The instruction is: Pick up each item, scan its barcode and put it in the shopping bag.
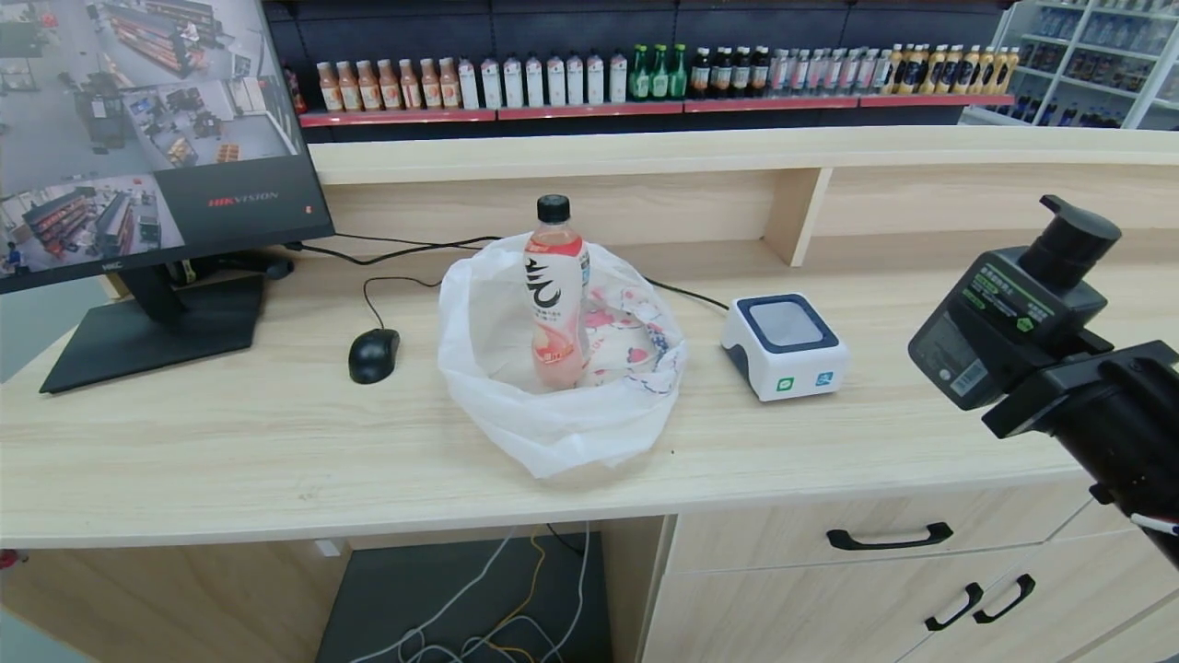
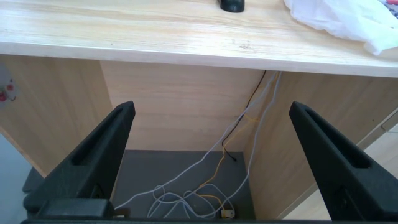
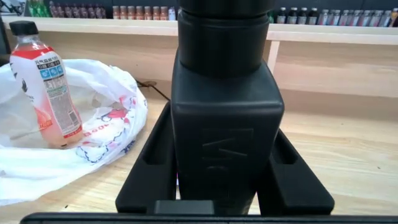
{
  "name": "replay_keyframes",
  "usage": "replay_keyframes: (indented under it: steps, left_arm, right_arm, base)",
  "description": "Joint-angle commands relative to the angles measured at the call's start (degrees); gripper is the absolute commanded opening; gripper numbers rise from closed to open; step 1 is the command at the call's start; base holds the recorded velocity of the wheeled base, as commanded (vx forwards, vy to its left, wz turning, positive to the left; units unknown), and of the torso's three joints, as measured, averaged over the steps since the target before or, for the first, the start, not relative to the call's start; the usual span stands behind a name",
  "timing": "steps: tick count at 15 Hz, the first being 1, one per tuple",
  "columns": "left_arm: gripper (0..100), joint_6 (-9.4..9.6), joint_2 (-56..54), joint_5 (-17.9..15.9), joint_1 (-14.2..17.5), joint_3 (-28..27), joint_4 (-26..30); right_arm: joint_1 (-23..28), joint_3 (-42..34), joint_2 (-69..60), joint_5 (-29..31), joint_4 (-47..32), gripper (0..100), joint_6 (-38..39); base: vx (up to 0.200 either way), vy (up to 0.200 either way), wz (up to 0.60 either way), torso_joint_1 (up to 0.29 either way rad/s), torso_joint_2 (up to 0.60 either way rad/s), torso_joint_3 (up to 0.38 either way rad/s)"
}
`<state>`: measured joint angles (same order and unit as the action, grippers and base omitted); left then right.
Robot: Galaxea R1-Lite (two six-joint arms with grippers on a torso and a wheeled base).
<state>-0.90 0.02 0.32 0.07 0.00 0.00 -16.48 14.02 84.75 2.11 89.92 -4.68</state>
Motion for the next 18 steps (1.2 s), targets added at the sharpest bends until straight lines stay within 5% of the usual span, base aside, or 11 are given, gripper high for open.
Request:
replay_keyframes:
  steps: [1, 14, 18]
  left_arm:
    - [100, 0.02, -0.02, 0.03, 0.01, 0.0, 0.0]
    - [100, -0.06, -0.02, 0.03, 0.01, 0.0, 0.0]
    - [100, -0.06, -0.02, 0.03, 0.01, 0.0, 0.0]
  right_arm:
    - [0.31, 0.22, 1.38, 0.0, 0.08, 0, 0.73]
    - [0.22, 4.97, 5.08, -0.09, 0.08, 0, 1.34]
    - [0.22, 7.6, 6.39, -0.09, 0.08, 0, 1.17]
  base:
    - [0.0, 0.0, 0.0, 0.0, 0.0, 0.0]
    - [0.0, 0.185, 0.0, 0.002, 0.0, 0.002]
    - [0.0, 0.0, 0.0, 0.0, 0.0, 0.0]
